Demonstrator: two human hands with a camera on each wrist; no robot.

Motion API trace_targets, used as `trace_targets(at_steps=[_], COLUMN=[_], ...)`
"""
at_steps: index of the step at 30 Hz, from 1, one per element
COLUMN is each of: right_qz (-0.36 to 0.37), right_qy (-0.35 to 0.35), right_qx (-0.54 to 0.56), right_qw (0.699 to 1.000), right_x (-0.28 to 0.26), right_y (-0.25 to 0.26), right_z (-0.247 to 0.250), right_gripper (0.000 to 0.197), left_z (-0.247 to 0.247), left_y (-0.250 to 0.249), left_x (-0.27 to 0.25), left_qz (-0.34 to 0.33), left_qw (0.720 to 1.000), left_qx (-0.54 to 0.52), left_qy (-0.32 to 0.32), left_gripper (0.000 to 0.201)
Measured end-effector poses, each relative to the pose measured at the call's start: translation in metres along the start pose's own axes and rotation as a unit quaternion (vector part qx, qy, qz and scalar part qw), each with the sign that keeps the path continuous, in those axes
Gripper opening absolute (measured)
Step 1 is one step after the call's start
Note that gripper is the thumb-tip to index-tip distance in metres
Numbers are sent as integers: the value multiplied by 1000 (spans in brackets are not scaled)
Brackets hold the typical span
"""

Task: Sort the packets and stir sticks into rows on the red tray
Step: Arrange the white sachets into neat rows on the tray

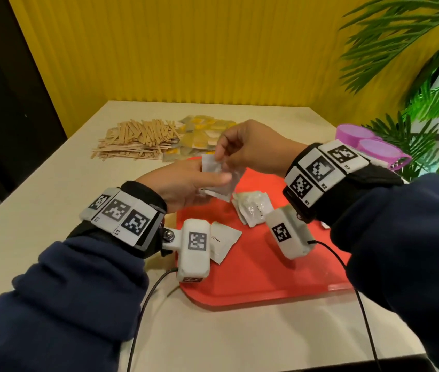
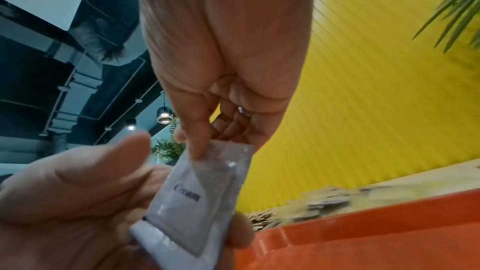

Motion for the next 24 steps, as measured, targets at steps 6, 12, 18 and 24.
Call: trace_targets(at_steps=[6,12,18,24], right_qz=[-1,-85,-69,-11], right_qy=[-49,174,309,299], right_qx=[-19,-252,-361,-358], right_qw=[999,948,877,884], right_x=[1,-29,-47,-42], right_y=[11,-14,-14,-1], right_z=[-7,-38,-75,-83], right_gripper=[27,52,47,25], left_z=[21,67,59,59], left_y=[2,6,5,7], left_x=[2,0,2,3], left_qz=[-1,47,35,44], left_qw=[995,980,983,981], left_qx=[50,-36,-81,-108], left_qy=[-81,-190,-159,-156], left_gripper=[21,26,21,23])
Point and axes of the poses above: each hand's wrist, its own x-axis towards the middle knuckle, its own z-axis out of the back of the hand, y = z × x, the point moved 7 cm from there along x, towards the middle knuckle, and after that the axes turned 10 degrees about -y, right-handed, at the moved point
